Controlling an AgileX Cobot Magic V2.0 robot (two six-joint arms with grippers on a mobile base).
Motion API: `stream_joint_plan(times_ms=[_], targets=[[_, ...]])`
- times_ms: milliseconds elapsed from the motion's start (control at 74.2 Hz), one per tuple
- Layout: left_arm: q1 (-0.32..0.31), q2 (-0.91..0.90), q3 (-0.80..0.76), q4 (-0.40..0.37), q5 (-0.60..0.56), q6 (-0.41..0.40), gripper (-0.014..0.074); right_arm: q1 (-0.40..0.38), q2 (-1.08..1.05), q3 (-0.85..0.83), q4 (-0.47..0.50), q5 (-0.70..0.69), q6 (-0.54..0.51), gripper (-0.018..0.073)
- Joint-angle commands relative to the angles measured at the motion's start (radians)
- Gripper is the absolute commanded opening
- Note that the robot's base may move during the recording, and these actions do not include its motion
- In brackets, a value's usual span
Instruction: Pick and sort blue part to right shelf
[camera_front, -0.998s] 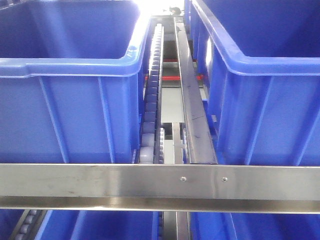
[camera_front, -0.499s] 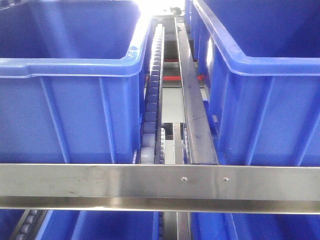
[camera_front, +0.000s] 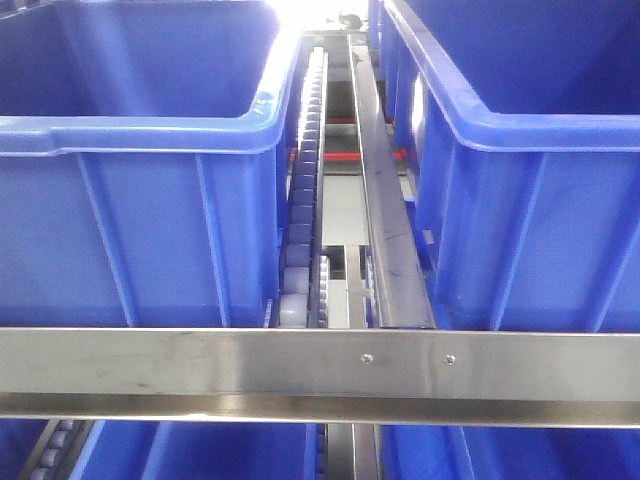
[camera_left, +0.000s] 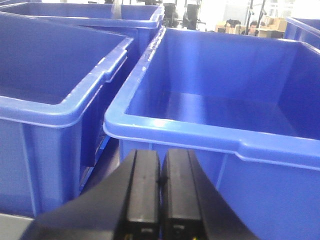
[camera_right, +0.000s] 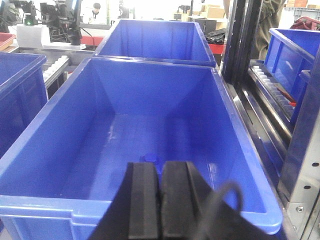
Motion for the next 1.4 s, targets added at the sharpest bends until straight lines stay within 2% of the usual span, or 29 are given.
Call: stream_joint_plan(times_ms=[0, 620, 769, 849, 1011, 1133, 1240, 1389], targets=[[-0.003, -0.020, 0.024, -0.011, -0.095, -0.005, 0.0124, -0.001, 0.018, -0.026, -0.002, -0.097, -0.004, 0.0056], [-0.003, -0.020, 0.024, -0.011, -0.095, -0.005, 0.0124, -0.003, 0.018, -0.024, -0.004, -0.098, -0.004, 0.0056], [-0.003, -0.020, 0.024, -0.011, -0.095, -0.005, 0.0124, -0.005, 0.019, 0.051, -0.001, -0.130, -0.004, 0.0056], [-0.003, -0.020, 0.024, -0.011, -0.095, -0.005, 0.0124, -0.006, 0.017, 0.118, -0.001, -0.185, -0.004, 0.0056], [-0.003, -0.020, 0.024, -0.011, -0.095, -0.005, 0.0124, -0.006, 0.018, 0.310, -0.001, -0.432, -0.004, 0.0056], [-0.003, -0.020, 0.024, -0.011, -0.095, -0.005, 0.0124, -0.006, 0.014, 0.434, 0.024, -0.552, -0.004, 0.0056], [-0.003, -0.020, 0.024, -0.011, -0.095, -0.005, 0.0124, -0.006, -0.045, 0.502, 0.063, -0.586, -0.004, 0.0056], [-0.003, -0.020, 0.024, -0.011, -0.095, -0.005, 0.0124, -0.012, -0.060, 0.504, 0.075, -0.549, -0.004, 0.0056]])
